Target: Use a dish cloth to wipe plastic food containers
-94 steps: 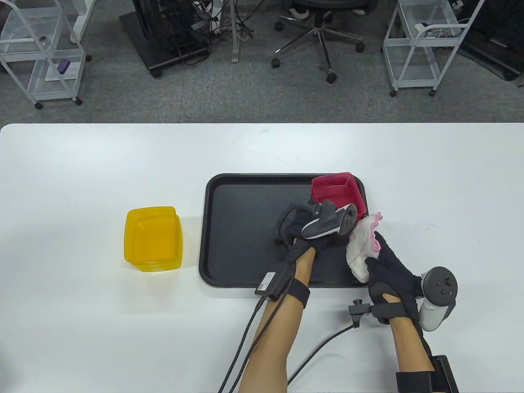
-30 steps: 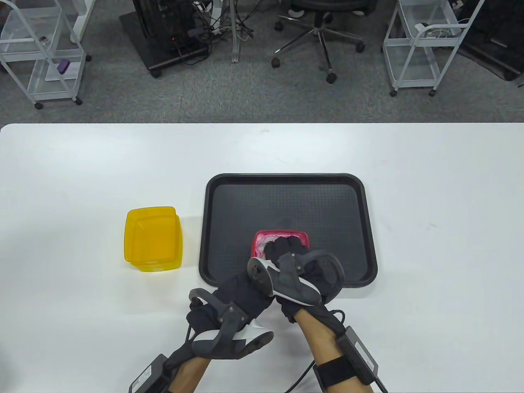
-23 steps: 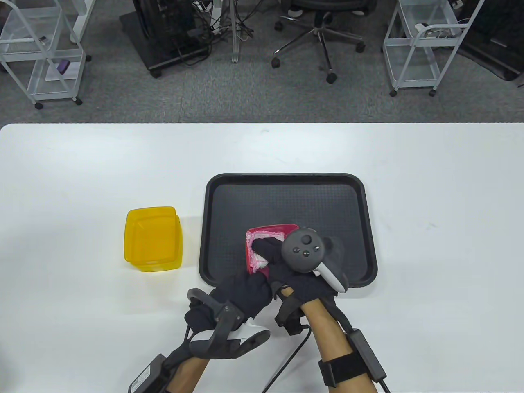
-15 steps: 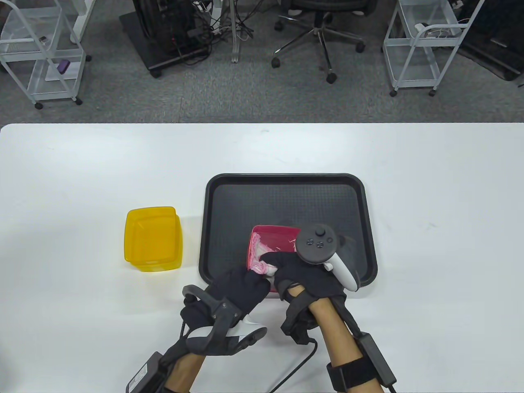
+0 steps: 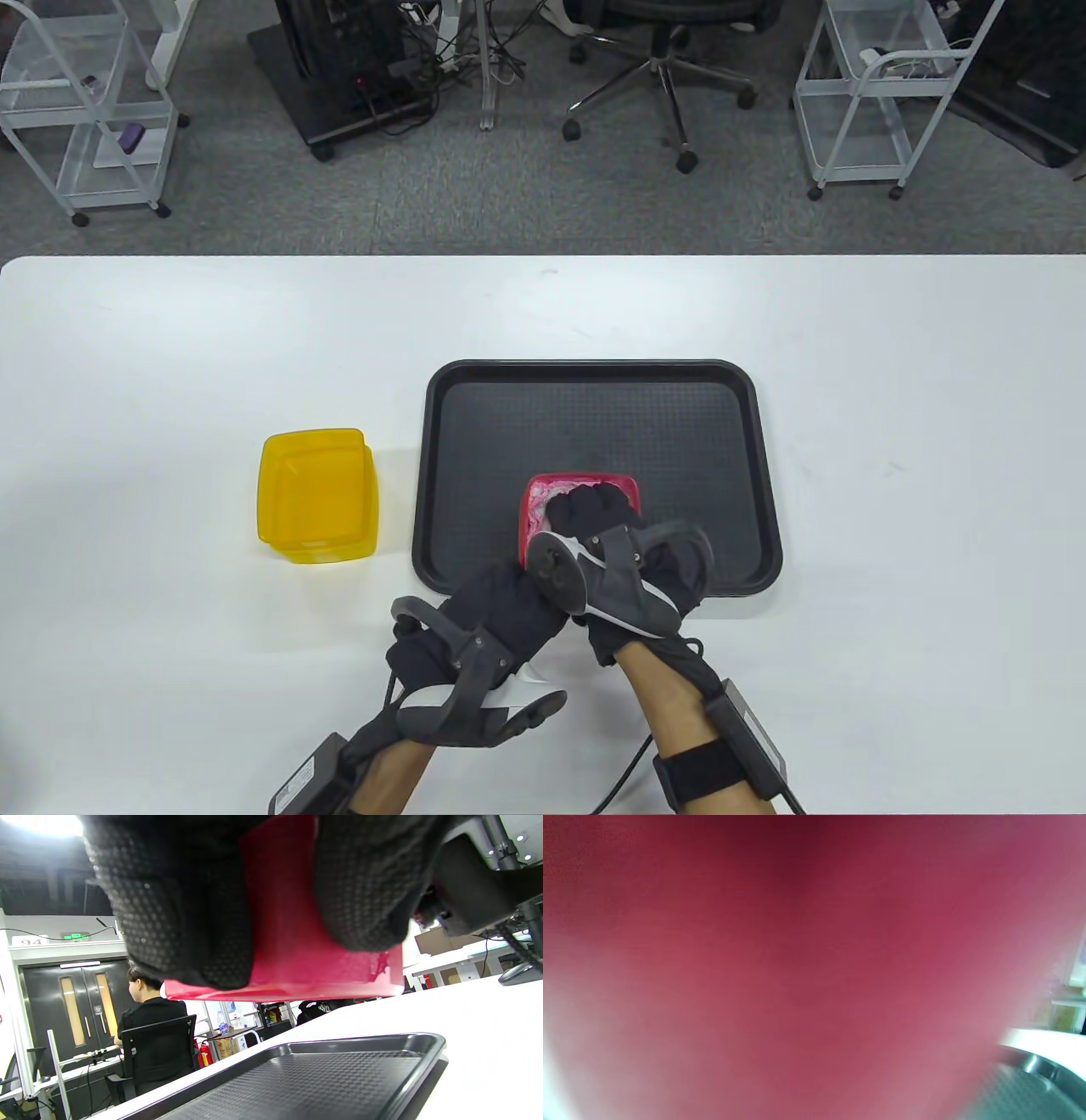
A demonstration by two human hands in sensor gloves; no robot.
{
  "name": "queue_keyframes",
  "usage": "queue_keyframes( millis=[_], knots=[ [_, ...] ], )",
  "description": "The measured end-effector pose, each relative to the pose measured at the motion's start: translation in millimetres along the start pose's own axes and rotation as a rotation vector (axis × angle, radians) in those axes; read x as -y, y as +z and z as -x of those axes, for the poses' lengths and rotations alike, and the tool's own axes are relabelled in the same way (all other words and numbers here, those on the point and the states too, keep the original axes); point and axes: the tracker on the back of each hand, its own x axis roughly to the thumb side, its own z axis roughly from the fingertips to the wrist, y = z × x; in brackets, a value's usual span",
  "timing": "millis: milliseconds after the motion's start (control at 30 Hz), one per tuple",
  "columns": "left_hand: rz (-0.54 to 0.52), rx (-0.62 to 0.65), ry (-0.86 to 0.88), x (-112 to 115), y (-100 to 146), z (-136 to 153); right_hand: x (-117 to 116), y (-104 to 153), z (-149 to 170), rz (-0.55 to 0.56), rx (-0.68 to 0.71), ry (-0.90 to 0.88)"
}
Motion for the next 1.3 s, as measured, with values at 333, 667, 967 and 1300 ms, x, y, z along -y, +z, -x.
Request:
queue_keyframes(
  millis=[333,667,967,1300],
  knots=[
    [-0.011,-0.04,0.037,0,4,12,-12,3,41,-0.359,-0.222,-1.037],
    [0.02,0.002,0.032,3,2,13,9,8,3,-0.321,0.12,-0.138],
    [0.011,0.026,0.028,1,-1,-1,-3,3,-3,-0.042,0.129,0.213],
    [-0.028,-0.01,0.007,-3,2,4,-9,1,39,-0.293,-0.198,-0.968]
  ],
)
